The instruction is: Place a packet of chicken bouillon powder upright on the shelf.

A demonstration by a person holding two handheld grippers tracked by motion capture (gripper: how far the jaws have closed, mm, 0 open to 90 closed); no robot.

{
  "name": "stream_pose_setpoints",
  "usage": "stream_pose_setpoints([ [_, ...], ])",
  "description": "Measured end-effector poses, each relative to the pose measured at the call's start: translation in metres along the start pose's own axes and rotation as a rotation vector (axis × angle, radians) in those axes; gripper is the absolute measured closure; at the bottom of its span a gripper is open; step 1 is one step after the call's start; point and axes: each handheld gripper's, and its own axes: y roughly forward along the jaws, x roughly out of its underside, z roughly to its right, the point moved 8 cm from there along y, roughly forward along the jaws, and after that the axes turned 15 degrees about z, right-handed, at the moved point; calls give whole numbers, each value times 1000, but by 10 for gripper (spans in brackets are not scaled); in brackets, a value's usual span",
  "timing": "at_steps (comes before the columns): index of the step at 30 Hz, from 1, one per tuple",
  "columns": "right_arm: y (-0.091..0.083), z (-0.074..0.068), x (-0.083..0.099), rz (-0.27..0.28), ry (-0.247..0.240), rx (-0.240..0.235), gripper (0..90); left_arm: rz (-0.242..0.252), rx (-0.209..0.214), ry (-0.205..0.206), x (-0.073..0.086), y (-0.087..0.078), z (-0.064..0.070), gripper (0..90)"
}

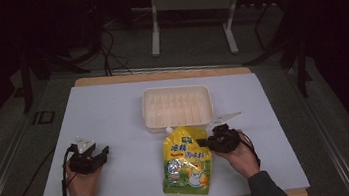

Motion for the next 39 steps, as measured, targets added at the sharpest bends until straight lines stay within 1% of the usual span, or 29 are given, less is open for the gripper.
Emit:
stream_pose_setpoints([
  [1, 0, 0, 0, 0, 0, 0, 900, 0, 0, 0, 0, 0, 0, 468],
  [4, -5, 3, -14, 36, -5, 15, 900, -4, 1, 0, 0, 0, 0, 467],
  [6, -9, 5, -19, 42, -18, 28, 900, -4, -1, 0, 0, 0, 0, 468],
  [9, -14, 6, -23, 37, -33, 39, 900, -4, -1, 0, 0, 0, 0, 467],
  [12, -21, 9, -29, 52, -41, 54, 900, -4, -1, 2, 0, 0, 0, 467],
  [14, -23, 11, -32, 61, -40, 59, 900, -4, -1, 2, 0, 0, 0, 468],
  [16, -31, 15, -38, 86, -34, 77, 900, -5, -1, 1, 0, 0, 0, 468],
  [19, -37, 18, -42, 97, -40, 94, 900, -6, -2, 2, 0, 0, 0, 468],
  [24, -49, 21, -50, 137, -40, 111, 900, -5, -3, 2, 0, 0, 0, 467],
  [25, -49, 21, -50, 137, -40, 111, 900, -5, -3, 2, 0, 0, 0, 468],
  [29, -62, 23, -55, 172, -38, 130, 900, -4, -2, -1, 0, 1, 0, 467],
  [31, -67, 22, -53, 175, -37, 122, 900, -5, -2, 3, 0, 0, 0, 467],
  [32, -69, 21, -50, 174, -34, 108, 900, -6, -2, 7, 0, 0, 0, 468],
  [34, -73, 19, -44, 164, -31, 97, 900, -7, -2, 7, 1, 0, 0, 468],
  [35, -73, 19, -44, 164, -31, 97, 900, -7, -2, 7, 1, 0, 0, 467],
  [36, -77, 17, -40, 166, -16, 70, 900, -7, -3, 8, 1, 0, 0, 468],
  [39, -81, 15, -33, 168, 10, 19, 896, -7, -4, 8, 1, 0, 0, 468],
])
